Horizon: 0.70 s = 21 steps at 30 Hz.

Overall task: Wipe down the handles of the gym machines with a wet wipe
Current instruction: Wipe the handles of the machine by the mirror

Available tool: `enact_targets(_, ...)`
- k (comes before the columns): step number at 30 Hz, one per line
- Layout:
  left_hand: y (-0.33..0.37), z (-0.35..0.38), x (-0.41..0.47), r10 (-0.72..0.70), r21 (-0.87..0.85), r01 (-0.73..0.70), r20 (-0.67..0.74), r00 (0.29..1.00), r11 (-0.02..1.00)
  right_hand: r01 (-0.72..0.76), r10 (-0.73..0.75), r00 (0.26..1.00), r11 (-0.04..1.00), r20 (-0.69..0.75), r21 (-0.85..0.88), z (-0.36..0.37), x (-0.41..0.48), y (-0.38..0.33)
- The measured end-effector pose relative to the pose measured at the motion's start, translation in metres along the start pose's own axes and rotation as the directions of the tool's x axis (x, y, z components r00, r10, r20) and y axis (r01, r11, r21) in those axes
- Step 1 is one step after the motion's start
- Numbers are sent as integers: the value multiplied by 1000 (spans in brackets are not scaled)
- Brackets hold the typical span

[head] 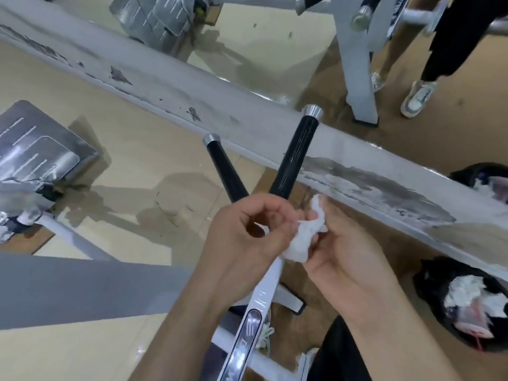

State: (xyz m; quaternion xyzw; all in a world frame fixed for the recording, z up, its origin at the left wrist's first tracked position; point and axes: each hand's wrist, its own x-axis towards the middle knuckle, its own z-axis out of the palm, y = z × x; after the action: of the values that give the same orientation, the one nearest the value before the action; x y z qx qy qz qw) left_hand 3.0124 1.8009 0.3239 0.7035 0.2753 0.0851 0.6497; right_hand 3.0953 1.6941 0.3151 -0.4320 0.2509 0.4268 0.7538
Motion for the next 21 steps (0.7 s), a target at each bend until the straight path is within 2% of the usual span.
enact_targets(1, -2, 1, 4, 73, 130, -74, 10, 997, 989, 36, -38, 999, 998, -36, -52, 1, 8, 0)
enact_targets(3, -8, 2, 12, 241, 346, -248, 64, 968, 905, 124, -142, 988, 969, -67, -216, 5, 18, -2)
enact_targets(6, -19, 0, 23, 324, 416, -312, 44, 945, 854, 239, -263, 965, 839, 22, -489, 5, 24, -4)
enact_targets(8, -22, -3, 31, 342, 420, -301, -26, 939, 856, 301, -252, 953, 756, 166, -582, 4, 24, -2)
enact_targets(10, -22, -4, 38, 314, 386, -252, -107, 943, 888, 327, -172, 940, 705, 296, -630, 2, 24, -2)
enact_targets(12, -22, -5, 43, 229, 300, -172, -167, 959, 938, 378, -193, 923, 619, 333, -688, 2, 27, -5)
enact_targets(14, -25, -6, 47, 81, 196, -45, -180, 980, 980, 443, -344, 886, 426, 311, -789, 1, 36, -7)
enact_targets(16, -33, -8, 51, -2, 268, 40, -140, 990, 963, 474, -469, 822, 249, 323, -844, 1, 49, -7)
enact_targets(18, -40, -11, 52, -31, 346, 70, -117, 993, 936, 515, -470, 767, 45, 436, -856, 2, 61, -3)
enact_targets(19, -40, -12, 53, -34, 347, 69, -105, 994, 935, 541, -458, 742, -23, 490, -840, 0, 67, -1)
enact_targets(21, -41, -16, 53, -29, 334, 49, -64, 998, 941, 556, -481, 708, -71, 517, -828, 2, 75, 2)
